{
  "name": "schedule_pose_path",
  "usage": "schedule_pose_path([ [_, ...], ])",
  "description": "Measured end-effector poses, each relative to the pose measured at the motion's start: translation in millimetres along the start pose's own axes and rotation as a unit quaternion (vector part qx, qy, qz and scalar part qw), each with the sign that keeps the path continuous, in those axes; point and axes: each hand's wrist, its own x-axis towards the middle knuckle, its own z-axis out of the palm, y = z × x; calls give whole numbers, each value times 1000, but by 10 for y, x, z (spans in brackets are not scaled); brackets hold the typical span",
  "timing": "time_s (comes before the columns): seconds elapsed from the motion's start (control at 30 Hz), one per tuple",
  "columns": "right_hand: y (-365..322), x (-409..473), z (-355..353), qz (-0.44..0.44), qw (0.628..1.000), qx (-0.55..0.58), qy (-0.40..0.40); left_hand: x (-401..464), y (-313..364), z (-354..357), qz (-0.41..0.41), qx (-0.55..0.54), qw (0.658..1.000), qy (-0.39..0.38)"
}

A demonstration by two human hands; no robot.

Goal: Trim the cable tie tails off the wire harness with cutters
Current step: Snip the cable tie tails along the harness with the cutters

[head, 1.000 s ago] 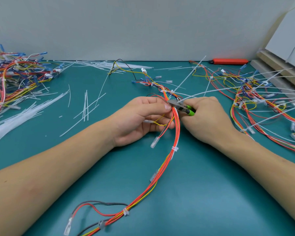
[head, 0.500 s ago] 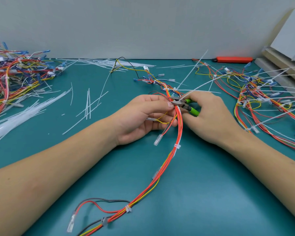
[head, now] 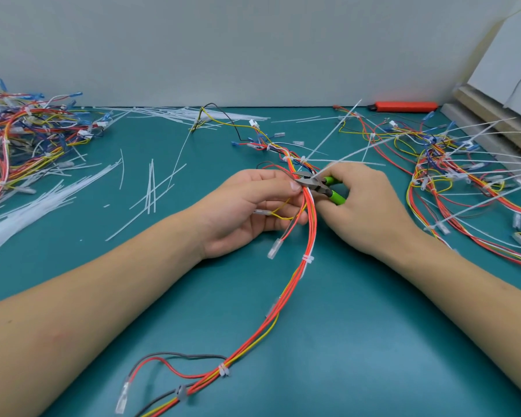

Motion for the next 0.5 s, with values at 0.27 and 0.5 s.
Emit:
schedule_pose_path([
  [0.27, 12, 13, -7, -16, 1000, 1, -7, 6, -4, 3, 0, -1, 1000, 4],
  [0.5, 13, 30, 4, 39, 999, -9, -31, 9, -11, -18, 1, 1, 1000, -2],
])
